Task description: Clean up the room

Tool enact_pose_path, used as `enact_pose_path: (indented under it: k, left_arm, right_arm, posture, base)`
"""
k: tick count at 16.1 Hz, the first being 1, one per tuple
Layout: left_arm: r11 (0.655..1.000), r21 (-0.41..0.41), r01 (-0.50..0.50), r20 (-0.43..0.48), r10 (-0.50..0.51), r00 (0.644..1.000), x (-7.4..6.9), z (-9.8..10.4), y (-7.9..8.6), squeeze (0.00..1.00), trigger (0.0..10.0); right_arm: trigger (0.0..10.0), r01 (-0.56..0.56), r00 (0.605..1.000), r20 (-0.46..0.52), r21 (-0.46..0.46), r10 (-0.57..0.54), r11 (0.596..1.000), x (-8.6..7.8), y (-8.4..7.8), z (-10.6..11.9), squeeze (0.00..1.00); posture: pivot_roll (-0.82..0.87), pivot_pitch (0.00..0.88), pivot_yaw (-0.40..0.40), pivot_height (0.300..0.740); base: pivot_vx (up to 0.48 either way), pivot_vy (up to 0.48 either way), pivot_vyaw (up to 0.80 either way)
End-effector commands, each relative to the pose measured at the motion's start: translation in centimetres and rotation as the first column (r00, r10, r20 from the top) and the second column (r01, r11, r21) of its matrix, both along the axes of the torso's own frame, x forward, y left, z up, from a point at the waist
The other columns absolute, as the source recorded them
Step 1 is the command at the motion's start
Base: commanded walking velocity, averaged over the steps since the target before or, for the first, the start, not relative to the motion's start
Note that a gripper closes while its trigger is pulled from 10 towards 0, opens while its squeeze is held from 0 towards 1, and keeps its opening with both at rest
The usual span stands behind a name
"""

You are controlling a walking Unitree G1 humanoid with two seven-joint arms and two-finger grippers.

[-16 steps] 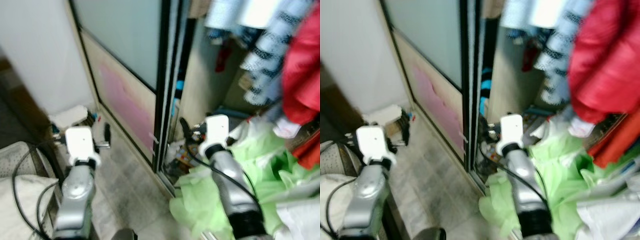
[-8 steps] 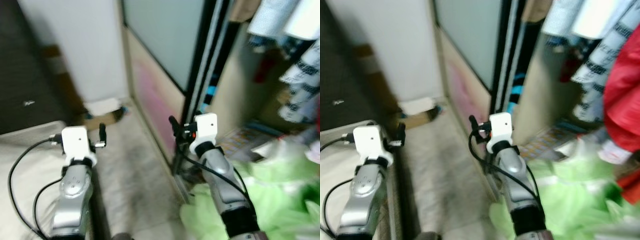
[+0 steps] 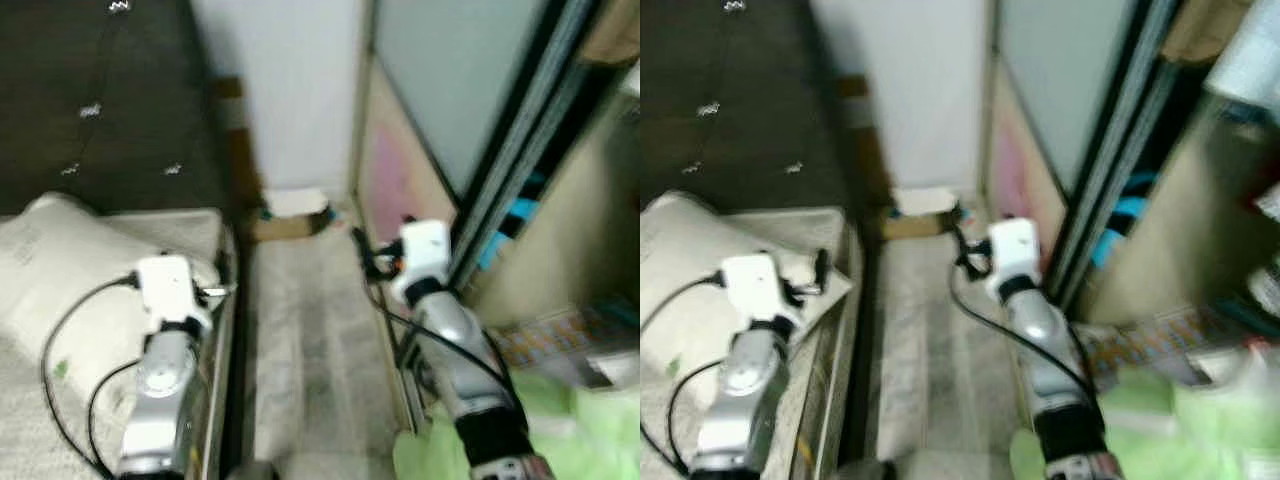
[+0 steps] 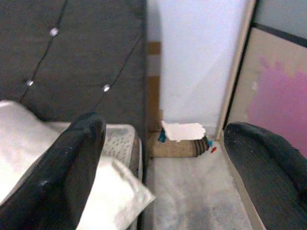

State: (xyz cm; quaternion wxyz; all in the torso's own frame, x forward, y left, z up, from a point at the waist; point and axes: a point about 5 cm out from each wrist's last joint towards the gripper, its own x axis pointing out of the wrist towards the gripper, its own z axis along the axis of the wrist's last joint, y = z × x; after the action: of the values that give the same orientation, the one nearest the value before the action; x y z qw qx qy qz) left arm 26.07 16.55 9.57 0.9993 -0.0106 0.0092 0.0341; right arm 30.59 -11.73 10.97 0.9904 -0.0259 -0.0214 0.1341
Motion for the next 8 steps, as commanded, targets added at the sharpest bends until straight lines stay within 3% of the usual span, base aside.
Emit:
enact_pose_path:
  k: [1, 4, 8]
  left_arm:
    - [1.000, 0.008, -0.018, 0.003, 0.018, 1.000, 0.00, 0.10, 0.67, 0.00, 10.0]
    - [0.999, 0.052, -0.011, 0.029, 0.010, 1.000, 0.07, 0.44, 0.89, 0.00, 10.0]
    - [0.999, 0.029, -0.012, 0.030, 0.011, 0.999, 0.02, 0.51, 0.89, 0.00, 10.0]
  right_arm:
    - [10.0, -0.024, 1.000, 0.005, 0.007, 0.024, 1.000, 0.06, 0.77, 0.06, 0.00]
    - [10.0, -0.030, 1.000, 0.009, 0.008, 0.030, 1.000, 0.17, 0.94, 0.12, 0.00]
    - [10.0, -0.030, 0.999, 0.013, 0.010, 0.030, 0.999, 0.29, 1.00, 0.19, 0.00]
  posture:
    - [-0.03, 0.000, -0.032, 0.740]
    - [-0.03, 0.000, -0.030, 0.740]
    - [-0.03, 0.000, -0.027, 0.740]
  base:
    - [0.000, 0.000, 0.80]
    - [0.000, 0.000, 0.80]
    - [0.000, 0.000, 0.80]
